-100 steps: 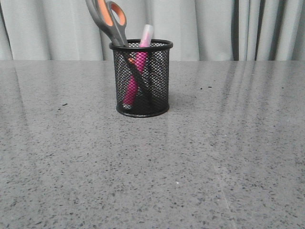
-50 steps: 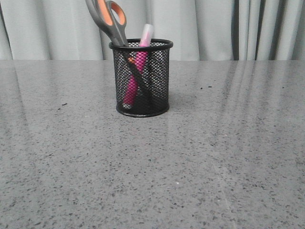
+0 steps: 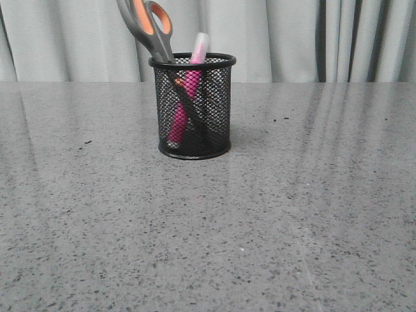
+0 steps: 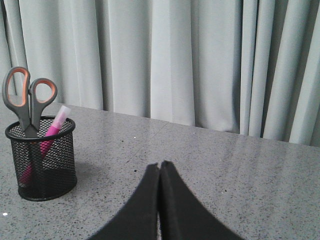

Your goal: Put pen and scissors into bin

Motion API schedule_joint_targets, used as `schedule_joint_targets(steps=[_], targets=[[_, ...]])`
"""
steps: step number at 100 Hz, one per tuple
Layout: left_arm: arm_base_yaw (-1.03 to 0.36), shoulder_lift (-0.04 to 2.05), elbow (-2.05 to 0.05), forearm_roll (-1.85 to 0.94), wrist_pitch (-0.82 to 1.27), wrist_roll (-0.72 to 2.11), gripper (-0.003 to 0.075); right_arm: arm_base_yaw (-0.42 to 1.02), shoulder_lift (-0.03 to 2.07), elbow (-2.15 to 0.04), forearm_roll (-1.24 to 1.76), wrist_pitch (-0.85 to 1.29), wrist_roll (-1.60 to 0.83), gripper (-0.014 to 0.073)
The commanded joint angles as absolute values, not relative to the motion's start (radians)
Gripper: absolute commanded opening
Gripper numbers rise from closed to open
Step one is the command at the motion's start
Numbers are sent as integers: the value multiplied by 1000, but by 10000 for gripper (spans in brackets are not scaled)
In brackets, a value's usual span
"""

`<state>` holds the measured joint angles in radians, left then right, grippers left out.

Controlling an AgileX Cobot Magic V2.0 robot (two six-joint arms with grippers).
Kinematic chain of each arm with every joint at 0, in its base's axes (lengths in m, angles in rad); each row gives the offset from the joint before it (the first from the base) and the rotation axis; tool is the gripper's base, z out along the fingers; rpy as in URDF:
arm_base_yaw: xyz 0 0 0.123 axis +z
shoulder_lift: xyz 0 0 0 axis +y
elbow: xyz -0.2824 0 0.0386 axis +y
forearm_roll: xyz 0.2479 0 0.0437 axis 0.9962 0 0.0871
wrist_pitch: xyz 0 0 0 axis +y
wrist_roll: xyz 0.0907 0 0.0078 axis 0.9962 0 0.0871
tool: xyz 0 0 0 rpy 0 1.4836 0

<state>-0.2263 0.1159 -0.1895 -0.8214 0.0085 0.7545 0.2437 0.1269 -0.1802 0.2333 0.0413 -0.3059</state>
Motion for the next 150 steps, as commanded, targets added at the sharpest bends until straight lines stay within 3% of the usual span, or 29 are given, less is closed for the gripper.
schedule_joint_targets(steps=[1,19,32,43,79,150], targets=[[-224,123,-216,-826,-45,755,-20,239,134,-205,237,-45,-312,-65],[-224,123,-207,-648,-47,737,-20,239,134,-205,237,-45,-312,-65],[-200,123,-169,-311,-93,358,-20,239,134,-205,237,-45,-312,-65],[-149,118,-121,-190,-84,183,-20,239,134,-205,237,-45,-312,-65],[-81,-2,28,-80,-22,67,-20,239,134,-205,237,-45,-312,-65],[-65,-36,28,-67,23,67,-20,239,134,-205,237,-45,-312,-65]])
